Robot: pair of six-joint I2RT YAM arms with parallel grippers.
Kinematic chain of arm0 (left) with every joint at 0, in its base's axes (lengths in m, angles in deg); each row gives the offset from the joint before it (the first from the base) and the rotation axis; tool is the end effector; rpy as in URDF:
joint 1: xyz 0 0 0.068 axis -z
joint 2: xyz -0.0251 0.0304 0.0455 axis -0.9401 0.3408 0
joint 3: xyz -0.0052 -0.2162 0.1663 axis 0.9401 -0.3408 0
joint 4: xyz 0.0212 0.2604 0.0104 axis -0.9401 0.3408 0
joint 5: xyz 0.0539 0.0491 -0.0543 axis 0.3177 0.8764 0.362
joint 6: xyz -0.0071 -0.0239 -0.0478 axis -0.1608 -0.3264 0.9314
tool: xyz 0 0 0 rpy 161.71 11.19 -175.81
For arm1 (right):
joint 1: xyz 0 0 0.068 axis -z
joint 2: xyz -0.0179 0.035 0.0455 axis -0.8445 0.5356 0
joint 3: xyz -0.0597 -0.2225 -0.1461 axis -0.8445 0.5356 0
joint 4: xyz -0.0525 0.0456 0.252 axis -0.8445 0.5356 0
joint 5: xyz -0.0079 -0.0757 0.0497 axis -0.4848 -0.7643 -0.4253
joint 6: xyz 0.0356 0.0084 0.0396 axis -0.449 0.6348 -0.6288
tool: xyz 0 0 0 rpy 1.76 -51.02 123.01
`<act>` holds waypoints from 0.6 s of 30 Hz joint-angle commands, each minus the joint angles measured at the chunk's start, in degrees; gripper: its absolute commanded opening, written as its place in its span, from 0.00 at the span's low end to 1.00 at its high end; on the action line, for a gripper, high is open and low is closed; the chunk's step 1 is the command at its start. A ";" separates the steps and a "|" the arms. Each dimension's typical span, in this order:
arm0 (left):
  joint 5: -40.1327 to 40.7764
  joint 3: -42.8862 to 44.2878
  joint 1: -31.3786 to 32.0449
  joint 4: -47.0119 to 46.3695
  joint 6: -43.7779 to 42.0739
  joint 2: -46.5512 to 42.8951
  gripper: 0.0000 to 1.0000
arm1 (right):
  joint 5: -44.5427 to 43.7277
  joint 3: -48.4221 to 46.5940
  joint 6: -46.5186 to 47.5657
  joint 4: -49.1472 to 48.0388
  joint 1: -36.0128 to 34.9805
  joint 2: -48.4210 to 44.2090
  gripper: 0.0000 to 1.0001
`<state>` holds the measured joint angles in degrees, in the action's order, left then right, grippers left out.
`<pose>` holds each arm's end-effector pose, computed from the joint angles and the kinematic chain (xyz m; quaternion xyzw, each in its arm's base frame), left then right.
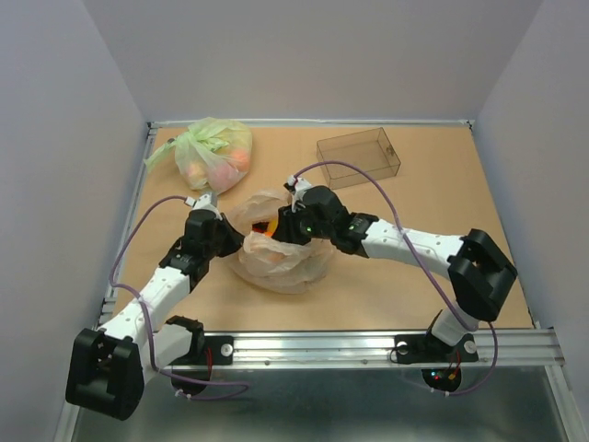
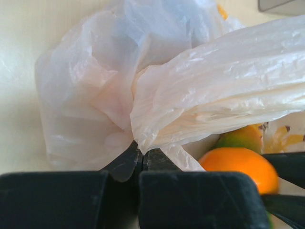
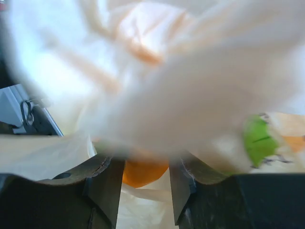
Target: Untie the knot of the plastic bag and take out the fruit
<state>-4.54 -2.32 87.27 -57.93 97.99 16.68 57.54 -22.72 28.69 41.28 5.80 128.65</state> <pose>0.1973 -0.0655 0.2050 -0.0993 0.8586 -0.2639 0.4281 0.2262 0.2991 0.2396 -0.2367 0.8389 0.3733 0.3175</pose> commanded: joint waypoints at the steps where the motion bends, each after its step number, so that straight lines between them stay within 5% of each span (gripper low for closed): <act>1: 5.67 6.83 0.12 -1.12 -4.46 -0.80 0.00 | -6.09 -0.10 3.95 -0.78 -0.40 -4.69 0.07; 8: 10.00 13.26 0.04 -0.93 -12.89 1.23 0.00 | -14.80 0.17 5.19 -0.25 -0.40 -7.15 0.01; 18: -0.81 11.16 0.04 -5.16 -19.85 0.79 0.00 | -26.39 -4.58 3.52 -4.72 -0.40 -5.66 0.01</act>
<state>-1.19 9.24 87.24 -59.16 81.82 18.65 38.79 -22.90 32.64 41.98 5.78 123.55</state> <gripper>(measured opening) 0.047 0.431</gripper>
